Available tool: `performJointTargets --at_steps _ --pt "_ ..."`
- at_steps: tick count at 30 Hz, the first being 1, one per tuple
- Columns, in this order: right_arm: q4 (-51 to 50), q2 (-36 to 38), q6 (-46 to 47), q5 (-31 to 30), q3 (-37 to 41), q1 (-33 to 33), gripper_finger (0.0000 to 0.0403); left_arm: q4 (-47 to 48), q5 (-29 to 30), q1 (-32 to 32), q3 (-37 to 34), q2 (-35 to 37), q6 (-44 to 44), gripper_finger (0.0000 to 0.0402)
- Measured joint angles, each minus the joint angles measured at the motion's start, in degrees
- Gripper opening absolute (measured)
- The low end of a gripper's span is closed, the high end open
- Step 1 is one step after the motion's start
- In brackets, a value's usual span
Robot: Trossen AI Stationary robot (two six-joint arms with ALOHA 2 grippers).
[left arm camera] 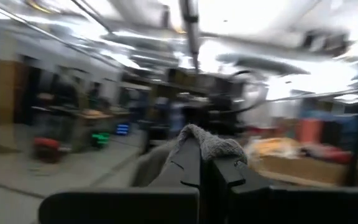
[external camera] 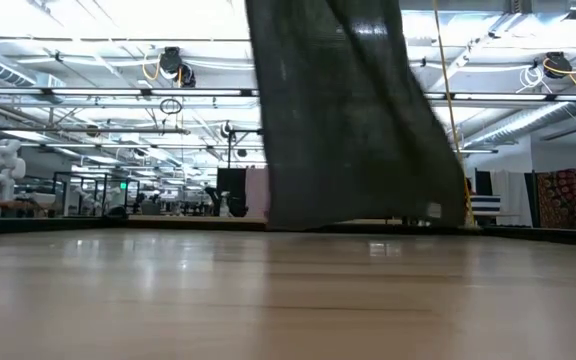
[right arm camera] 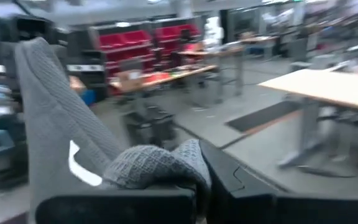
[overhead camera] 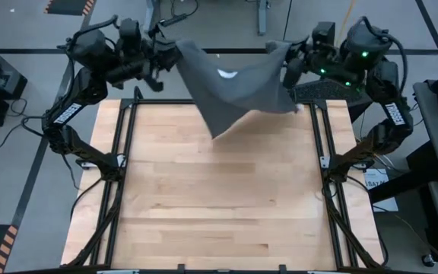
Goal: Roll towel
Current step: Fold the gray towel on the center of table
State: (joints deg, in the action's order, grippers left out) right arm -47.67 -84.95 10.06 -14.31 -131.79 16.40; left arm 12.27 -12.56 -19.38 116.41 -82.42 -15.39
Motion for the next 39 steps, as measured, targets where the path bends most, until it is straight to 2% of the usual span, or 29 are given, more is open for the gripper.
performJointTargets --at_steps 3,8,15,18,21,27,33,36,39 --pt "-1.09 0.71 3.28 4.06 -0.02 -2.52 0.0000 0.27 -4.34 1.48 0.46 0.75 -4.66 0.0002" --pt "-1.09 2.27 8.13 9.60 0.00 -7.90 0.0000 0.90 -6.84 6.14 2.49 1.67 -10.53 0.0002" --pt "5.62 4.74 12.03 18.70 0.00 -15.43 0.0000 -2.83 -10.25 13.77 7.90 1.42 -21.66 0.0002" --pt "9.21 5.19 12.95 18.98 -0.02 -18.01 0.0000 -7.79 -10.92 16.06 8.43 1.30 -23.11 0.0002" --pt "10.34 5.33 14.38 15.04 -0.04 -18.85 0.0000 -7.14 -9.69 16.36 8.46 1.27 -21.26 0.0002" --pt "5.74 4.42 13.12 11.27 0.00 -17.73 0.0000 10.59 -7.34 12.89 8.43 1.23 -8.65 0.0002" --pt "-6.86 4.61 12.88 10.61 -0.04 -11.99 0.0000 32.66 -2.81 3.15 8.39 1.19 -1.13 0.0002" --pt "-14.33 3.43 10.59 7.52 -0.04 -8.45 0.0000 38.36 0.77 -1.38 6.64 1.23 3.69 0.0002" --pt "-19.29 0.99 4.31 2.91 -0.02 -4.73 0.0000 41.93 3.26 -5.82 3.78 1.04 8.89 0.0002"
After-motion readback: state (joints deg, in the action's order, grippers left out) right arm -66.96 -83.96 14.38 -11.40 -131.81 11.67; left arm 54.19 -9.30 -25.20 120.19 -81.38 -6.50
